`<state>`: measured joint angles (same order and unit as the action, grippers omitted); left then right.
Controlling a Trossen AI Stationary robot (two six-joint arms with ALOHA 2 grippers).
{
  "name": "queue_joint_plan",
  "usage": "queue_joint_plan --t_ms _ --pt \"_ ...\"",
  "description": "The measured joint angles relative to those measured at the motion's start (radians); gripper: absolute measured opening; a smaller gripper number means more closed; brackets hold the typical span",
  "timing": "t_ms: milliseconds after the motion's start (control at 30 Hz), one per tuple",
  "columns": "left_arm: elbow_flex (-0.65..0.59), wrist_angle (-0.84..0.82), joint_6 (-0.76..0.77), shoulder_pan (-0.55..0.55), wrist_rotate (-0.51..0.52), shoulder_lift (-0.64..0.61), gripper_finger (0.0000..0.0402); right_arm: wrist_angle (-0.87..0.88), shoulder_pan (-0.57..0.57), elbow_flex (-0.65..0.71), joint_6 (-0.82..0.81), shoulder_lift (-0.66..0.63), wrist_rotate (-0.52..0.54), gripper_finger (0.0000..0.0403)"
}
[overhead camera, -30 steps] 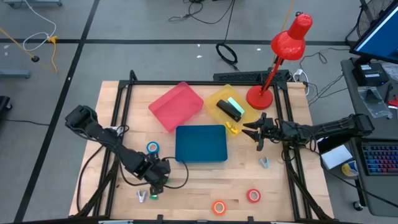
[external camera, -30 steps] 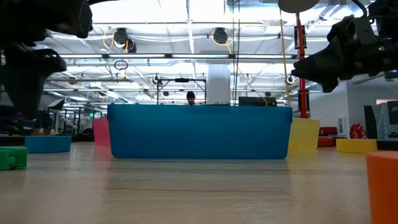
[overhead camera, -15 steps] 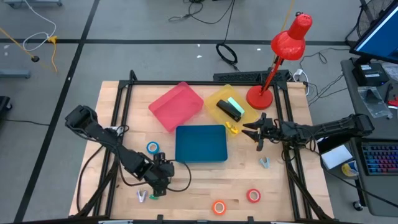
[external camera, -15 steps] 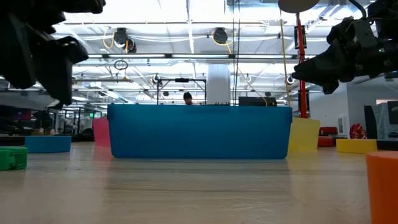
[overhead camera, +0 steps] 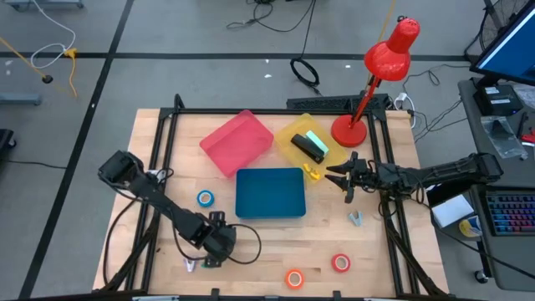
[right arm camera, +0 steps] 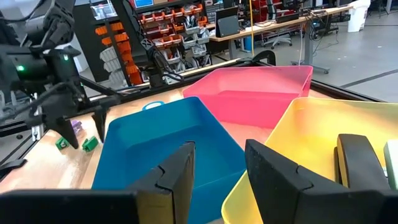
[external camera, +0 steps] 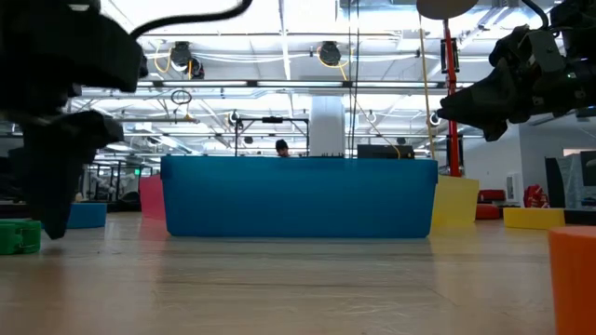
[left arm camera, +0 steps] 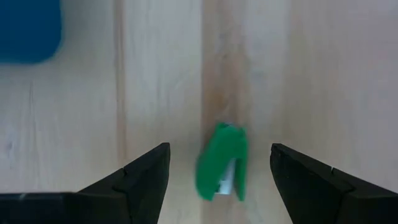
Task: Pick and place Stapler, Stapler remover, tape
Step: Put the top green stapler into the yellow bin
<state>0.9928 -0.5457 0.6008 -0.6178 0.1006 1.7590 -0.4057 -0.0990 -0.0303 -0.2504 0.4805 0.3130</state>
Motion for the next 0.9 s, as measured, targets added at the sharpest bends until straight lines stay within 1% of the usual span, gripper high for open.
queue_joint_plan --t_ms 200,433,900 --pt "0.001 -0.011 0.003 -0.003 0.006 0.019 0.0273 0.000 0.000 0.000 -0.055 0.000 0.000 0.0134" --pt "0.002 -0.081 -0.001 -0.025 -0.014 0.019 0.0273 0.001 0.000 0.000 -0.058 0.000 0.000 0.0134" --pt "0.002 -0.093 -0.002 -0.032 -0.020 0.019 0.0269 0.000 0.000 0.000 -0.078 0.000 0.000 0.0134"
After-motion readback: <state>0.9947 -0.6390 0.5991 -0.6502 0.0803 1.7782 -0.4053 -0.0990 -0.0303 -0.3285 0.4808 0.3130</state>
